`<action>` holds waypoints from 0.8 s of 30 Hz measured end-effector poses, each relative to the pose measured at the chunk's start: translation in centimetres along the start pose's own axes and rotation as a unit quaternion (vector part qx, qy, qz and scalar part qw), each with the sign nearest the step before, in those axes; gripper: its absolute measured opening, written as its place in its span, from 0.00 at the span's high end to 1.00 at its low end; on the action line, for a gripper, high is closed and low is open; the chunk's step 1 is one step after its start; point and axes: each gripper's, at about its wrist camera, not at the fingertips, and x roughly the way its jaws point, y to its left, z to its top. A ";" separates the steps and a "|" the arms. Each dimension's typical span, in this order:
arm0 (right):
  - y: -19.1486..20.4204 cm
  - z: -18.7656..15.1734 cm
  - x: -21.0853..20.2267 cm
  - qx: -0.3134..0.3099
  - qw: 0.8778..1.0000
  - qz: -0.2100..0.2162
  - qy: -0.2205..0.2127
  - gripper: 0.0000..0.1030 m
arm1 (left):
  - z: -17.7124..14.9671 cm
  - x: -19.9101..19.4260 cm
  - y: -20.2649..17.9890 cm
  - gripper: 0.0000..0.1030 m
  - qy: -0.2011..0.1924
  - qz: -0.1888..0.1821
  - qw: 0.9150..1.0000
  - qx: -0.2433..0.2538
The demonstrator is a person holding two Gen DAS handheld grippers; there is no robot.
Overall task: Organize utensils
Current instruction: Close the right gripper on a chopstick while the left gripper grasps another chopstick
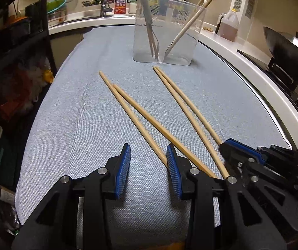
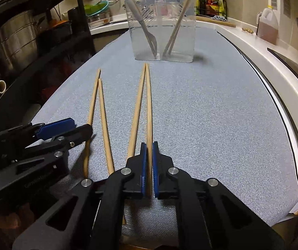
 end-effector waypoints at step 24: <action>-3.1 -1.1 -1.3 0.038 0.998 -0.049 -0.011 0.94 | 0.4 0.2 0.9 0.92 -0.004 0.070 0.998 0.005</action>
